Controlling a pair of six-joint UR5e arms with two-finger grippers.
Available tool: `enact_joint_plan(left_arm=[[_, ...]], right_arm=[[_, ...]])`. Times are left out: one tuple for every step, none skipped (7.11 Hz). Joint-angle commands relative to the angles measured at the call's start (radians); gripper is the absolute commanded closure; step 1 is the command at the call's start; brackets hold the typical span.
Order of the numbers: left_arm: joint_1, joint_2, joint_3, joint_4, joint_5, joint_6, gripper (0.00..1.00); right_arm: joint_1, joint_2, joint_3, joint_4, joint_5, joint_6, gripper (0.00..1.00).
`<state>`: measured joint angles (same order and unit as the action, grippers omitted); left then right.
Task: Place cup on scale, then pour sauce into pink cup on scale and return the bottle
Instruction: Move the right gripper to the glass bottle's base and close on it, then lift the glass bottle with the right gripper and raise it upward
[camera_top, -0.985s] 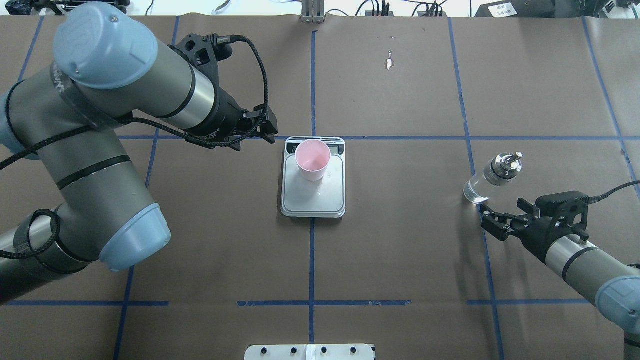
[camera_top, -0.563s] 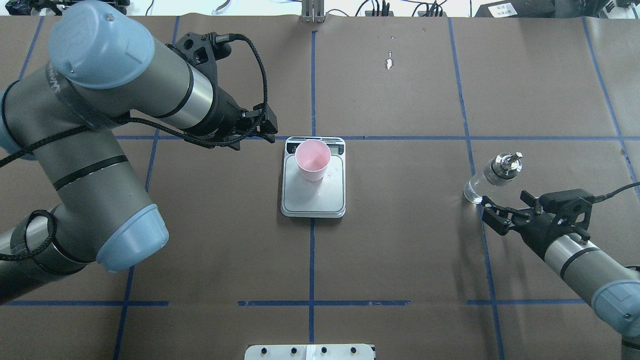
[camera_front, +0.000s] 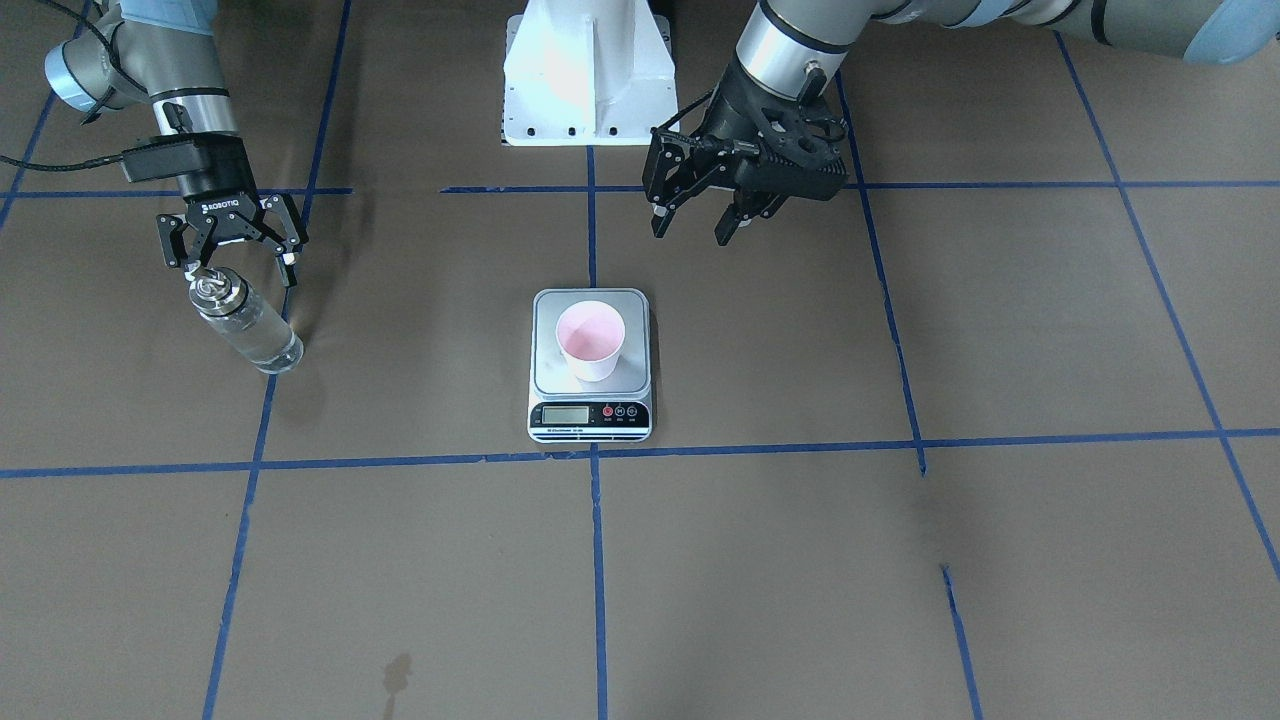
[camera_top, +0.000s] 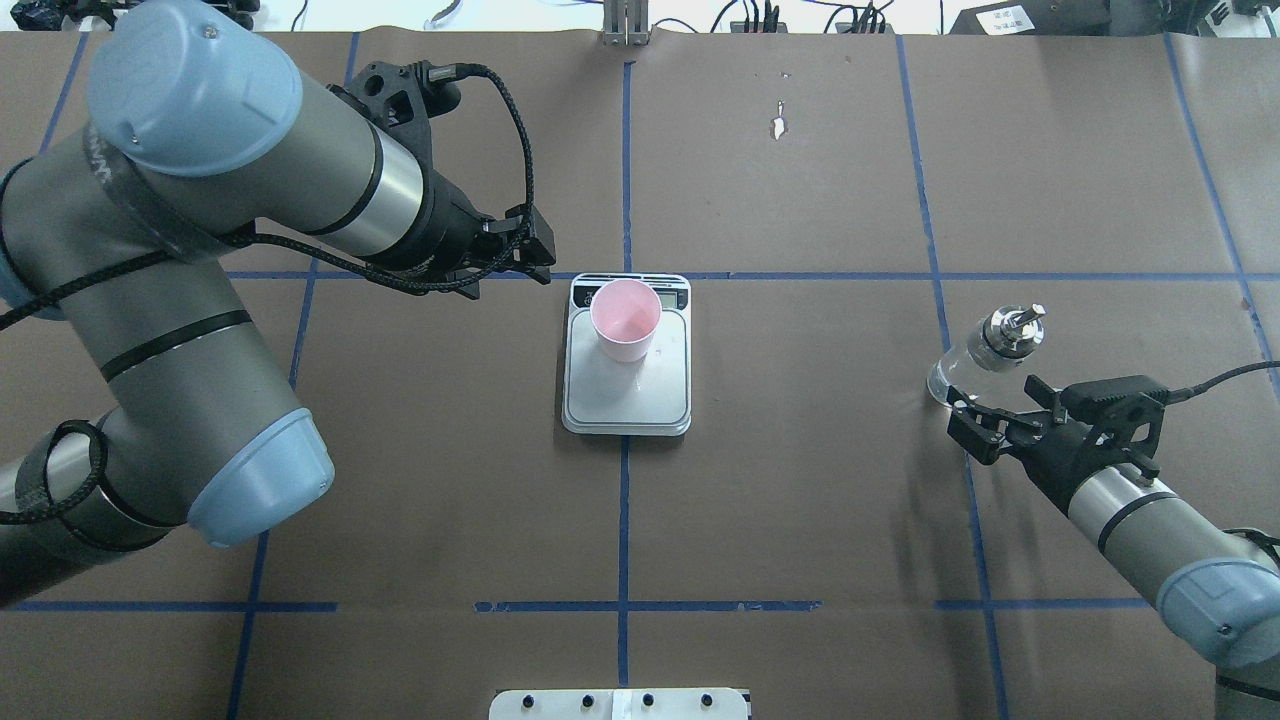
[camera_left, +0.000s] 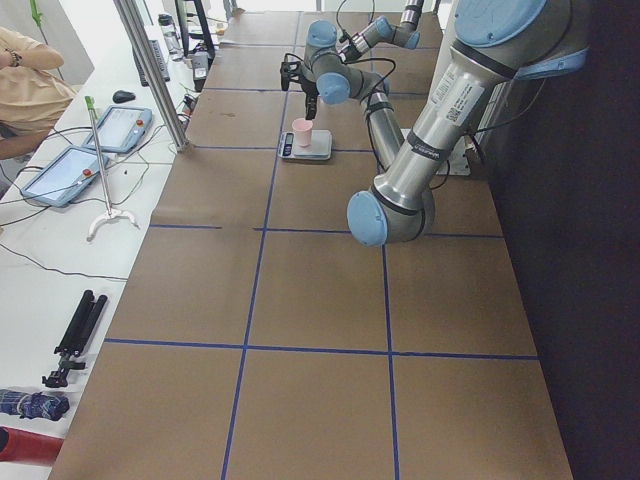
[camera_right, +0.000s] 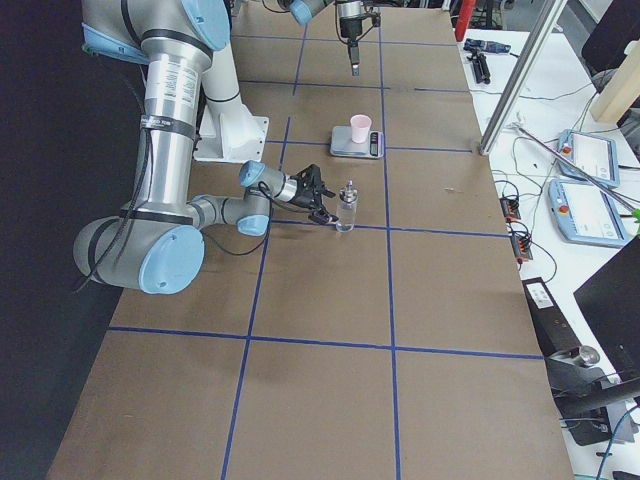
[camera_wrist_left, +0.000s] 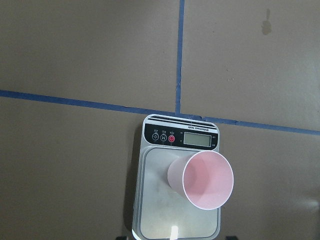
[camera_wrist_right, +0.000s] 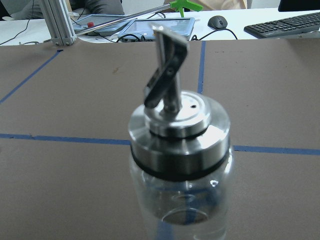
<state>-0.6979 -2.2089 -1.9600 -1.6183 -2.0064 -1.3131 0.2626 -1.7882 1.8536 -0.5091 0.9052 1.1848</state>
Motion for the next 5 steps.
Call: enact_joint_plan(left_arm=[[0.0,0.0,-0.007,0.002,0.0,0.0,0.28],[0.0,0.002,-0.008,0.002,0.0,0.0,0.28],[0.0,0.002,-0.01,0.002,0.002,0.0,0.28],[0.0,0.002,-0.01,0.002,0.002,0.0,0.28],[0.0,0.002,-0.01,0.002,0.002,0.0,0.28]], right_arm=[[0.001,0.006,-0.016,0.0,0.0,-0.002,0.01],[0.001,0.006,-0.017,-0.002,0.0,-0.002,0.01],[0.001,0.007,-0.023,-0.002,0.0,-0.007,0.01],[0.0,0.01,-0.043,0.0,0.0,-0.008,0.01],[0.001,0.054,-0.068,0.0,0.0,-0.011,0.01]])
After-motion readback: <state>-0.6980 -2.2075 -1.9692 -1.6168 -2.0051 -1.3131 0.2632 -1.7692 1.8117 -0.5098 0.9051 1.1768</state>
